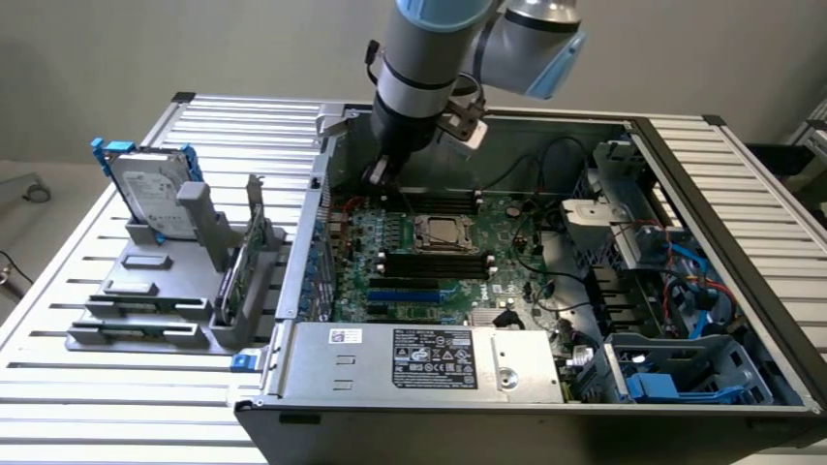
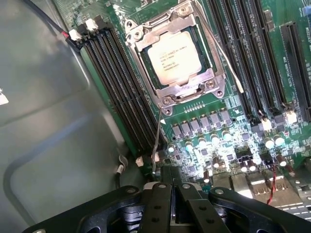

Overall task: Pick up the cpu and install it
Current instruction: 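Close the cpu cover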

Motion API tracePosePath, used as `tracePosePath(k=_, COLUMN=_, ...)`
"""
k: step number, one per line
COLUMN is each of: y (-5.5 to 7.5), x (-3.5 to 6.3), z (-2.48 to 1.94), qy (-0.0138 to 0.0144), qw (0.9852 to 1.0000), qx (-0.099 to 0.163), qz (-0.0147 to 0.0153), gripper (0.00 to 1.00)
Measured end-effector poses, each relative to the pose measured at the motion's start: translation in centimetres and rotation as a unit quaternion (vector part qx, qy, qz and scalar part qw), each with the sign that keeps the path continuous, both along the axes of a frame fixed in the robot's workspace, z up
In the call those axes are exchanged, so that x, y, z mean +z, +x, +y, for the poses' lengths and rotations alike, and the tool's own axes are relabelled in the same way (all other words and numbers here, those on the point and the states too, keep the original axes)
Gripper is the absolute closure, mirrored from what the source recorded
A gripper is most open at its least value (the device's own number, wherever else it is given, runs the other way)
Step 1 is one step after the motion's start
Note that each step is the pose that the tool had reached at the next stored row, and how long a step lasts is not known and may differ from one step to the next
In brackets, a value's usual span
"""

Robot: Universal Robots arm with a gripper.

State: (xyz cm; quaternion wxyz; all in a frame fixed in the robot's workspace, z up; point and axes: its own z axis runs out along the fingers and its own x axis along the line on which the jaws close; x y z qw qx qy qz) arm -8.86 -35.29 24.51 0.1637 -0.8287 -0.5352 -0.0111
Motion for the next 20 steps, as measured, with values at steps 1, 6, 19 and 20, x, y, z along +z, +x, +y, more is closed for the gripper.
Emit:
tracePosePath(k=1, y=-0.08, x=0.00, z=0.00, qy=0.0000, qw=1.0000, qx=-0.005, qz=0.0000, gripper=0.89)
tracePosePath(k=6, y=-0.38, x=-0.03, z=0.03, qy=0.0002, qw=0.9997, qx=-0.024, qz=-0.0019, gripper=0.89)
tracePosePath(k=19, y=-0.44, x=-0.06, z=0.45, qy=0.0027, qw=0.9977, qx=-0.054, qz=-0.0417, gripper=0.89)
tracePosePath(k=20, y=-0.44, x=-0.06, z=0.48, qy=0.0029, qw=0.9974, qx=-0.056, qz=-0.0462, gripper=0.89)
